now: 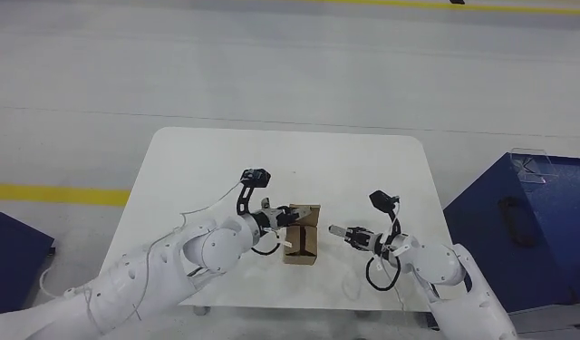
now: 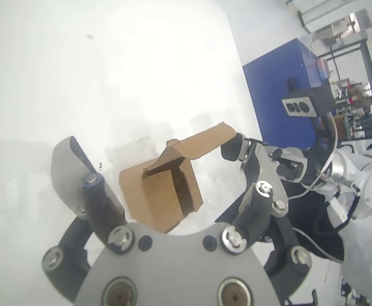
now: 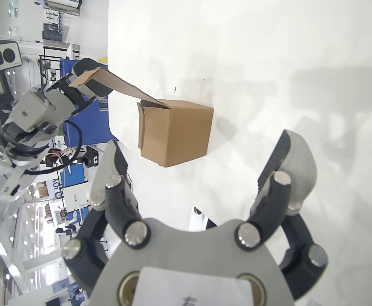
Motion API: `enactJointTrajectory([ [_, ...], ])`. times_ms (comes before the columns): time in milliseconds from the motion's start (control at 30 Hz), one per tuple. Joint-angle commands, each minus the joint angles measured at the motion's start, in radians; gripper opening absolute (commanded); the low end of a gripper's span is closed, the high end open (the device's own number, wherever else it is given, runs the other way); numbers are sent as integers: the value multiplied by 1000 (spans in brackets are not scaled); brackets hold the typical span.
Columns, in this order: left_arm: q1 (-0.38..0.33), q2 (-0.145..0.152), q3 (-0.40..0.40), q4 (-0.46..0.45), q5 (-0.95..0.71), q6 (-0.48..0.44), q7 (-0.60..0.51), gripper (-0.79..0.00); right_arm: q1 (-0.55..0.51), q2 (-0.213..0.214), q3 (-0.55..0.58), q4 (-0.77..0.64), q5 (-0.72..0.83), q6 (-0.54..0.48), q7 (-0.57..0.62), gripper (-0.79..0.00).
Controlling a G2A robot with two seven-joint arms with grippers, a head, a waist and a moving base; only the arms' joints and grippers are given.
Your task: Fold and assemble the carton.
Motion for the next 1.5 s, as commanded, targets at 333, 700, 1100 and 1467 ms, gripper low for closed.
enactJointTrajectory([
  [333,37,-38,-28,26,189,79,-105,-157,3,7,5,1,-8,7,18,0],
  [700,57,-101,-71,76,222,75,-166,-262,6,13,8,8,-20,10,22,0],
  [1100,121,-109,-147,44,281,89,-201,-643,10,18,7,3,-30,14,28,0],
  [1467,192,-99,-224,-9,343,116,-236,-785,18,21,2,11,-29,14,32,0],
])
